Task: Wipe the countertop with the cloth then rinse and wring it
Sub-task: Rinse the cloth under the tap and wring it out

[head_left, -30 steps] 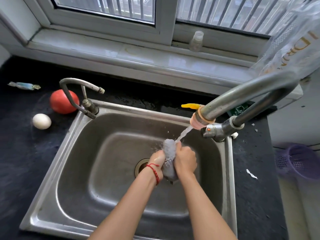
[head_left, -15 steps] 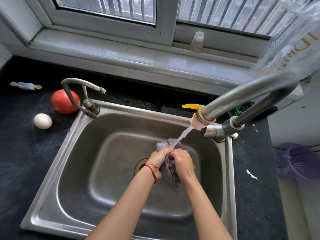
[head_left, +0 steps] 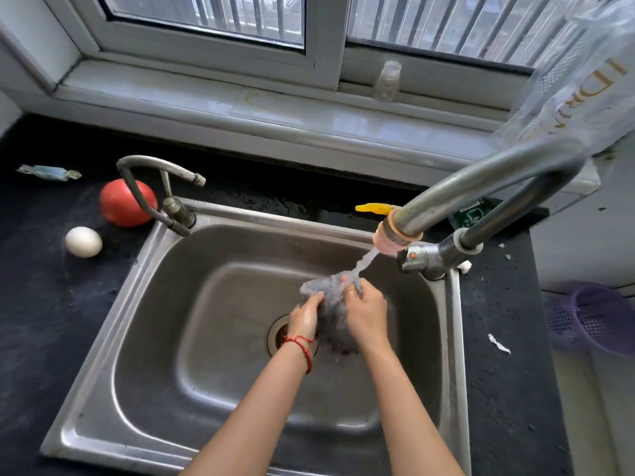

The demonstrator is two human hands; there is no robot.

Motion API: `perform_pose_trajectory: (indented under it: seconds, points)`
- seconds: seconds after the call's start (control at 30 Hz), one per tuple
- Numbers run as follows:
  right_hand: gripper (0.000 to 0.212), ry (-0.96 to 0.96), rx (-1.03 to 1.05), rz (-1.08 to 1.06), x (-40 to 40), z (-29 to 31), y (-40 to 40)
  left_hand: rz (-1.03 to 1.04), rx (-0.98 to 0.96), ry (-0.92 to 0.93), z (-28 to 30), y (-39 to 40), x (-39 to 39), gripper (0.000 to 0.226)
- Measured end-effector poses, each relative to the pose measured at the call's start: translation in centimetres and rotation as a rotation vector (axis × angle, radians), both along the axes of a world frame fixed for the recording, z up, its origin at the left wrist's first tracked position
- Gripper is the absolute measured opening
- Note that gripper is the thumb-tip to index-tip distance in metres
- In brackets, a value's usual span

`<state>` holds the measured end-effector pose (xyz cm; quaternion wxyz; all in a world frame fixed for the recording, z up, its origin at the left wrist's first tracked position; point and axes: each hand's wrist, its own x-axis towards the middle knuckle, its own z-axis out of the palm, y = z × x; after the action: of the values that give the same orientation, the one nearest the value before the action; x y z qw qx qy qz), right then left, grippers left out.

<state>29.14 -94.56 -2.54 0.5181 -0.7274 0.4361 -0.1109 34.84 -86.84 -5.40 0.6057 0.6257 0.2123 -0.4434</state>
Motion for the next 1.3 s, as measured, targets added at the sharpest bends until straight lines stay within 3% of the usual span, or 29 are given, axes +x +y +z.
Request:
perform_pose_trajectory:
  seconds: [0.1,0.17,0.27,0.37,0.43,0.5,0.6,0.63,0.7,0.8,0.97,1.13,1.3]
  points:
    - [0.060,0.037,0.133,0.085,0.1,1.2,2.3,-0.123,-0.079,0.107,0.7,-0.3,-0.9,0.025]
    - [0.067,0.104,0.111,0.118,-0.2,1.7,3.3,-0.082,-0.076,0.125,1.3,-0.7,-1.4,0.032]
    - [0.064,0.296,-0.150,0.087,0.2,1.9,2.4,-0.119,-0.093,0.207,0.0,-1.3,-1.7,0.038]
    - [0.060,0.456,-0.212,-0.004,1.3,1.8,-0.2,-0.153,-0.059,0.131,-0.2,-2.4,-1.6,0.026]
    - [0.059,0.479,-0.188,0.029,1.3,1.9,-0.3,-0.071,-0.118,0.207,0.4,-2.6,-0.9,0.022]
    - [0.058,0.452,-0.180,0.138,0.7,2.1,1.6,-0.039,-0.078,0.170,0.5,-2.4,0.4,0.013]
    - [0.056,0.389,-0.231,0.259,-0.3,2.3,3.9,-0.117,-0.014,0.129,-0.1,-1.4,0.7,0.045]
    - [0.055,0.397,-0.269,0.267,-0.3,2.3,3.7,-0.152,-0.012,0.112,-0.2,-1.3,0.6,0.043]
    - [0.054,0.458,-0.344,0.207,-0.2,2.2,2.3,-0.085,-0.144,0.255,-0.5,-1.4,-0.1,0.029]
    - [0.059,0.518,-0.324,0.087,0.2,1.8,0.0,-0.064,-0.201,0.260,1.2,-1.9,-0.7,0.026]
    - [0.060,0.414,-0.193,-0.109,-0.2,1.2,-0.7,0.036,-0.297,0.187,1.0,-1.0,-0.8,0.034]
    - [0.031,0.102,-0.299,-0.321,-2.2,3.9,-1.8,0.082,-0.289,0.182,0.9,-0.2,-0.3,0.063]
    - [0.028,-0.003,-0.494,-0.296,-0.6,5.8,-3.5,0.029,-0.324,0.170,2.1,0.0,0.1,0.038]
